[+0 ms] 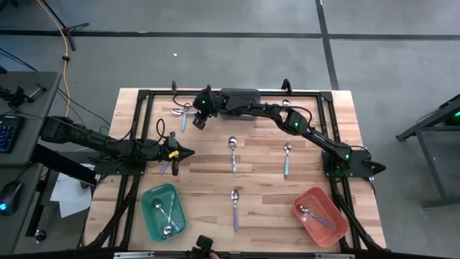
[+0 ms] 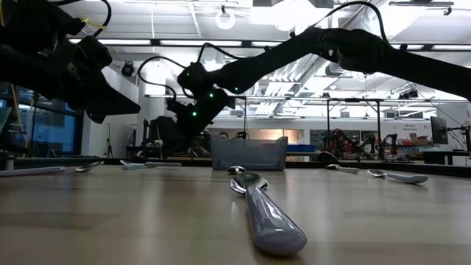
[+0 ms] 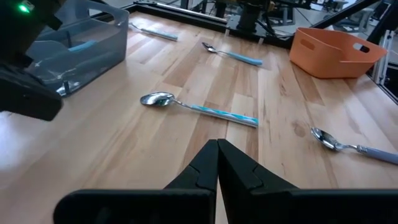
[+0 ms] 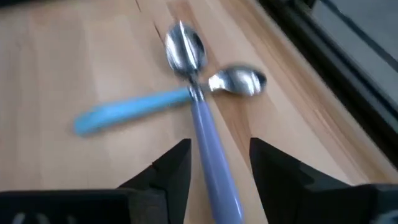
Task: Sort silverware by color (type)
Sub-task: Put the purple spoon into the orange bin
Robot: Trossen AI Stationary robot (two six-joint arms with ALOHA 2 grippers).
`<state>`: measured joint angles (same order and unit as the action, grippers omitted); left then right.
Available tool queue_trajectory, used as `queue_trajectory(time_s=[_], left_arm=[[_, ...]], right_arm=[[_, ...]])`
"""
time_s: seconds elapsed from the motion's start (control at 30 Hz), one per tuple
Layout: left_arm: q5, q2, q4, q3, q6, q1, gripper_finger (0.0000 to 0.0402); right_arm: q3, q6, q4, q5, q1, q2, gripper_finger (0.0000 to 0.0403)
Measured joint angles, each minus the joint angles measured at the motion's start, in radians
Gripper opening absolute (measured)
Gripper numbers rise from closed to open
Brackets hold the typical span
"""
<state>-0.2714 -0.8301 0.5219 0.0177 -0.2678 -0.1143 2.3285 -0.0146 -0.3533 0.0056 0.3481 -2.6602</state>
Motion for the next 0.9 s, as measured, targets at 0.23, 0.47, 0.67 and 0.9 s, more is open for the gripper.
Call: queue_trajectory(time_s=[0.23,0.47,0.67,0.9], left_arm=[[0.0,0.0,0.004,0.0,-0.009,0.0,0.0],[0.0,0.0,0.006,0.0,-0.01,0.0,0.0],[0.0,0.0,0.006,0.0,-0.01,0.0,0.0],[0.024,0.0,-0.044,0.05,-0.018,0.008,0.0]], right_arm=[[0.012,0.015,-0.041,0.018,0.001,-0.001,0.013],[0.012,0.014,-0.056,0.006,0.0,-0.001,0.0123],[0.027,-0.007,-0.08,0.001,-0.001,0.003,0.0123],[0.028,-0.003,-0.149,0.001,-0.004,0.021,0.0074]])
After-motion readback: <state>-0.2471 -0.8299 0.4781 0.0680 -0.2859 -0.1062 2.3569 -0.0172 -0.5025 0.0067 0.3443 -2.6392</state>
